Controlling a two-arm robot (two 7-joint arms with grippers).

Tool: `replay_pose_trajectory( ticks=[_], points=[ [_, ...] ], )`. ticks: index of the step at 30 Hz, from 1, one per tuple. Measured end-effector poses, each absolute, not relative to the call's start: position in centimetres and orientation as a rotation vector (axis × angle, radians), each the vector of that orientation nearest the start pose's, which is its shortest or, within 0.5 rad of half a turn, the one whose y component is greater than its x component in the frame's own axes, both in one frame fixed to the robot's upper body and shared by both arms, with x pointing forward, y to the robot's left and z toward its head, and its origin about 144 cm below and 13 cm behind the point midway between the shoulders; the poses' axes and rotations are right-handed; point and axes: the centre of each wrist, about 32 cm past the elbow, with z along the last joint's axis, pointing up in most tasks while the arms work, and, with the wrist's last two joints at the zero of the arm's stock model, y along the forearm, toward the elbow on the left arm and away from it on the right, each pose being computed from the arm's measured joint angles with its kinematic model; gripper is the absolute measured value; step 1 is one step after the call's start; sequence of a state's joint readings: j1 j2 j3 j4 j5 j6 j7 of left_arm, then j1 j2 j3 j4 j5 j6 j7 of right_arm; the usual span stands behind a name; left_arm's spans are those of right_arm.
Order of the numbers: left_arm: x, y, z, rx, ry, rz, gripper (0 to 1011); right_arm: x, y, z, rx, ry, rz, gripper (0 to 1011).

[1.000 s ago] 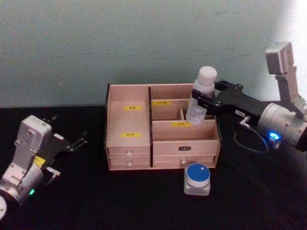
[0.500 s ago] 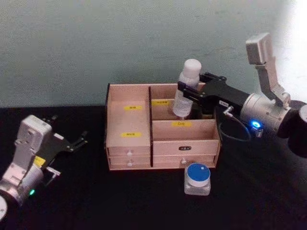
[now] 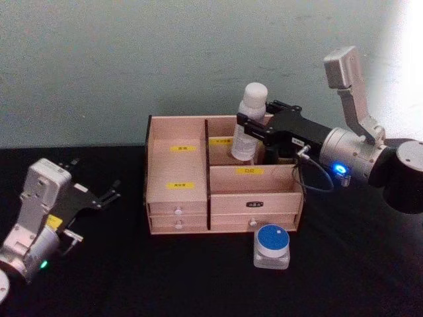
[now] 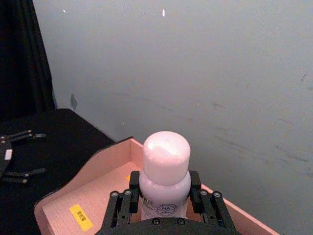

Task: Pick up the facial cleanser and watermelon frost from the table and place them into the tiered storage box.

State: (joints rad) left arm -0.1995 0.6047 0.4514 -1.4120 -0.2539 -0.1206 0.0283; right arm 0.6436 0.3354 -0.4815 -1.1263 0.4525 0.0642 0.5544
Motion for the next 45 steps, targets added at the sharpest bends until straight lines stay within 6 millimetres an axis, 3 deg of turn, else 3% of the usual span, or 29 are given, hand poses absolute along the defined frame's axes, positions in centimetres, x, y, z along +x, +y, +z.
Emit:
replay_pose_trajectory(
  ticks=[45],
  points=[
    [48.9, 31.0, 114.0, 0.304, -0.285, 1.248, 1001, 62.8, -23.1, 120.9, -0.11, 0.001, -0.752, 591]
  ],
)
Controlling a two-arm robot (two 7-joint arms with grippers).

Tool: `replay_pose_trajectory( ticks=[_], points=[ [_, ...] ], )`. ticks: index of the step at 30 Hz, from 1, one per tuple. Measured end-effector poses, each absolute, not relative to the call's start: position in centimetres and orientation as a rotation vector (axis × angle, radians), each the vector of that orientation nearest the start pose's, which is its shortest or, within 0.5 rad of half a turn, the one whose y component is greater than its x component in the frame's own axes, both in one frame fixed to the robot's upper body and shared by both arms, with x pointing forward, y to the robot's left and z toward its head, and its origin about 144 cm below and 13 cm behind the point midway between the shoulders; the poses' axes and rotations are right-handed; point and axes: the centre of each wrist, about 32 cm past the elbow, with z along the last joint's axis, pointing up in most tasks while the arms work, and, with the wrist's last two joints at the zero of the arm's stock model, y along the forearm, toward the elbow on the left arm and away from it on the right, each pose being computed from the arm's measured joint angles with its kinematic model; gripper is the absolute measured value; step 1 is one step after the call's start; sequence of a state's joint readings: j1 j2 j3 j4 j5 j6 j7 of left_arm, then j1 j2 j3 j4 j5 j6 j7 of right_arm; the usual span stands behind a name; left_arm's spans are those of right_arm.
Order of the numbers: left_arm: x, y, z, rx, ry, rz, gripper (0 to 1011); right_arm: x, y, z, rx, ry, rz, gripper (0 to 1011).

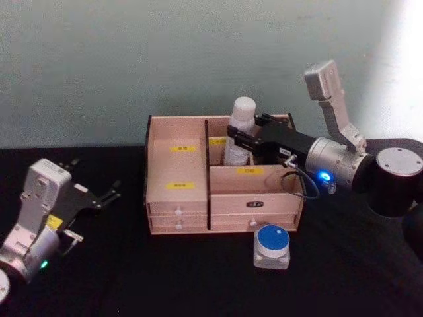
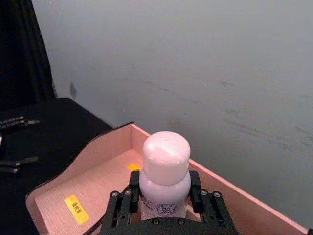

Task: Pick up the facial cleanser and watermelon frost from the table and place them into the tiered storage box.

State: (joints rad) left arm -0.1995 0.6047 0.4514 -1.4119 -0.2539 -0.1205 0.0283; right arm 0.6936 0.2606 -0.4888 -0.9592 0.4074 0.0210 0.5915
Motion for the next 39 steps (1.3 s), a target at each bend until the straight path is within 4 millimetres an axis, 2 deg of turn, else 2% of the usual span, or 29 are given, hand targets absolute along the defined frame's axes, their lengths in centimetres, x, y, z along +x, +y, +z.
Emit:
replay_pose_trajectory(
  ticks=[15, 32, 39],
  points=[
    [48.9, 31.0, 114.0, 0.304, -0.285, 1.248, 1001, 63.0, -22.8, 119.8, -0.136, 0.019, -0.757, 591],
    [48.9, 31.0, 114.0, 0.304, -0.285, 1.248, 1001, 63.0, -22.8, 119.8, -0.144, 0.015, -0.757, 594],
    [48.9, 31.0, 114.0, 0.304, -0.285, 1.248, 1001, 63.0, -22.8, 119.8, -0.142, 0.016, -0.758, 817]
  ],
)
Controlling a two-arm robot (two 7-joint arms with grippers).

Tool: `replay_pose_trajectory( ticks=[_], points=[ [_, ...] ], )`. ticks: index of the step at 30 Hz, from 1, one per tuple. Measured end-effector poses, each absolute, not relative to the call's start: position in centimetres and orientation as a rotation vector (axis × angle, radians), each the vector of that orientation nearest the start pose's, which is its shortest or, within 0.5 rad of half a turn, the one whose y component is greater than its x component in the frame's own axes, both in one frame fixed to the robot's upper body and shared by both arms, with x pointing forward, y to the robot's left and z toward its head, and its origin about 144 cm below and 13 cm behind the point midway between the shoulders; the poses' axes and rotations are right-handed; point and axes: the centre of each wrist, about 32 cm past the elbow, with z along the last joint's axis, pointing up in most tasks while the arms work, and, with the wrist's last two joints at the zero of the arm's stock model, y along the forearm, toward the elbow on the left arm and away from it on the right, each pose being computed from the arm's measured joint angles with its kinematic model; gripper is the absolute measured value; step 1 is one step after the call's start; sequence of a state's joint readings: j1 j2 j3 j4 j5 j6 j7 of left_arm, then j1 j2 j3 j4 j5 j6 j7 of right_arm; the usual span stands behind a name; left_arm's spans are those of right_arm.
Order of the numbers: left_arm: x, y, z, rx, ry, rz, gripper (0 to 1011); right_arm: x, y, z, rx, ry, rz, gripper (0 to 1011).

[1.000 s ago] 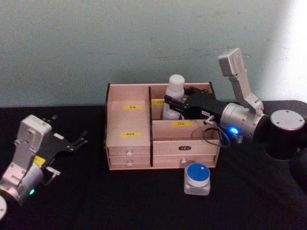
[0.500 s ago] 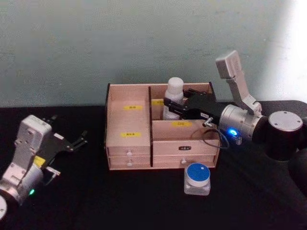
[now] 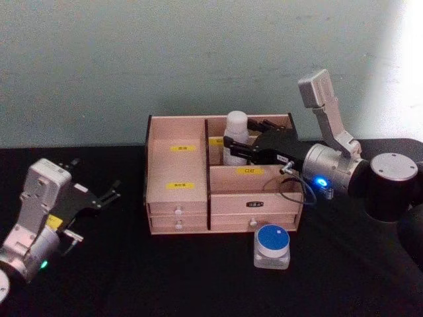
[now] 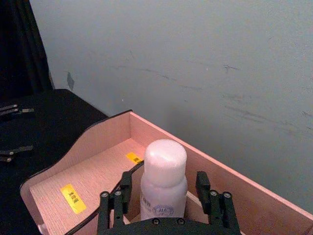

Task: Pick up the facial cleanser and watermelon frost from the table and place them into the tiered storage box.

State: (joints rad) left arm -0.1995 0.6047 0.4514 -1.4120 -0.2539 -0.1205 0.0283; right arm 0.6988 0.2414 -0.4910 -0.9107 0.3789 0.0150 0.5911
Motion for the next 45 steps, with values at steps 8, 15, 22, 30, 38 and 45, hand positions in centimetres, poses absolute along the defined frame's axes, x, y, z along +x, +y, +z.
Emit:
replay_pose_trajectory(
  ticks=[8, 15, 22, 30, 38, 45],
  points=[
    [48.9, 31.0, 114.0, 0.305, -0.285, 1.248, 1001, 63.0, -22.8, 119.8, -0.141, 0.018, -0.758, 1000],
    [48.9, 31.0, 114.0, 0.304, -0.285, 1.248, 1001, 63.0, -22.8, 119.8, -0.141, 0.018, -0.758, 1000],
    [48.9, 31.0, 114.0, 0.304, -0.285, 1.248, 1001, 62.7, -23.0, 119.9, -0.129, 0.013, -0.758, 1000],
    [48.9, 31.0, 114.0, 0.304, -0.285, 1.248, 1001, 61.4, -23.8, 121.1, -0.092, -0.021, -0.759, 1000],
    [48.9, 31.0, 114.0, 0.304, -0.285, 1.248, 1001, 58.9, -25.2, 122.3, -0.068, -0.047, -0.743, 1000],
    [48.9, 31.0, 114.0, 0.304, -0.285, 1.248, 1001, 55.2, -27.4, 122.1, -0.096, -0.033, -0.715, 1000]
  ],
)
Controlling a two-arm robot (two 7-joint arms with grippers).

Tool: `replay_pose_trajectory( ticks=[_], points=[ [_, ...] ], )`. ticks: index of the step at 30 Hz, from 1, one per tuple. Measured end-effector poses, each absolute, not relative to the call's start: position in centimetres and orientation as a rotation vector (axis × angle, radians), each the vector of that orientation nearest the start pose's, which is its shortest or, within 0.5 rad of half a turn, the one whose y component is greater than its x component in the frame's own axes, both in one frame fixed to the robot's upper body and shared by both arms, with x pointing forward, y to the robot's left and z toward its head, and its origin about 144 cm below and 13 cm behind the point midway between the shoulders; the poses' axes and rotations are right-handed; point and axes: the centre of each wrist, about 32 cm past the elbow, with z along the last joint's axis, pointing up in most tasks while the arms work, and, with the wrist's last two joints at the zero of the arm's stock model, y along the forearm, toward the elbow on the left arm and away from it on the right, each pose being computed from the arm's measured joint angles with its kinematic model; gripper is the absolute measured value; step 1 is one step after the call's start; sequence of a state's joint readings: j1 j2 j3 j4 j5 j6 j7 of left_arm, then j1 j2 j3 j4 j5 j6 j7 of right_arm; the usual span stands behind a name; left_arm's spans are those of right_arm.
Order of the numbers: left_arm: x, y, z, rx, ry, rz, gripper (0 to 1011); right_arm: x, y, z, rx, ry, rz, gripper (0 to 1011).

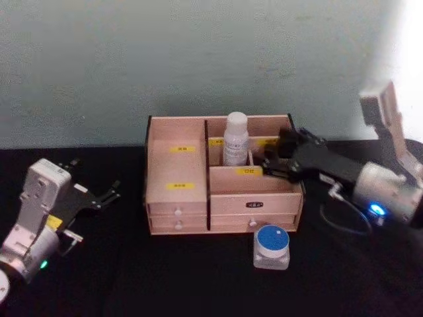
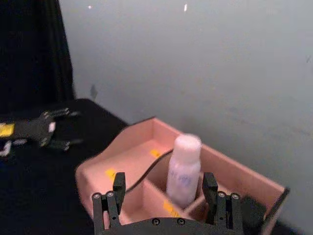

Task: Pick up the facial cleanser and watermelon frost from the table and place them into the tiered storage box.

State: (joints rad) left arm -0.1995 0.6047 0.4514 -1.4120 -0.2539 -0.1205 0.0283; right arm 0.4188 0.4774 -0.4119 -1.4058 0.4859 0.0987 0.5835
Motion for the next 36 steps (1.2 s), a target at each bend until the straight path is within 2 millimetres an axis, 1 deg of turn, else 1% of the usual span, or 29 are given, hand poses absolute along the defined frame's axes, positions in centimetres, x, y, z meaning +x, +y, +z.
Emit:
replay_pose_trajectory(
  ticks=[2, 5, 6, 9, 11, 18, 25, 36],
  points=[
    [48.9, 31.0, 114.0, 0.304, -0.285, 1.248, 1001, 54.1, -28.0, 121.9, -0.113, -0.024, -0.703, 1000],
    [48.9, 31.0, 114.0, 0.304, -0.285, 1.248, 1001, 53.1, -28.6, 121.7, -0.135, -0.016, -0.692, 1000],
    [48.9, 31.0, 114.0, 0.304, -0.285, 1.248, 1001, 52.4, -28.9, 121.6, -0.152, -0.011, -0.683, 1000],
    [48.9, 31.0, 114.0, 0.304, -0.285, 1.248, 1001, 51.6, -29.3, 121.4, -0.178, -0.004, -0.67, 1000],
    [48.9, 31.0, 114.0, 0.304, -0.285, 1.248, 1001, 50.6, -29.5, 121.0, -0.214, 0.011, -0.656, 1000],
    [48.9, 31.0, 114.0, 0.304, -0.285, 1.248, 1001, 49.2, -29.5, 120.0, -0.28, 0.054, -0.65, 1000],
    [48.9, 31.0, 114.0, 0.304, -0.285, 1.248, 1001, 48.8, -29.3, 119.0, -0.338, 0.065, -0.662, 1000],
    [48.9, 31.0, 114.0, 0.304, -0.285, 1.248, 1001, 48.9, -29.2, 118.0, -0.395, 0.081, -0.669, 1000]
  ],
)
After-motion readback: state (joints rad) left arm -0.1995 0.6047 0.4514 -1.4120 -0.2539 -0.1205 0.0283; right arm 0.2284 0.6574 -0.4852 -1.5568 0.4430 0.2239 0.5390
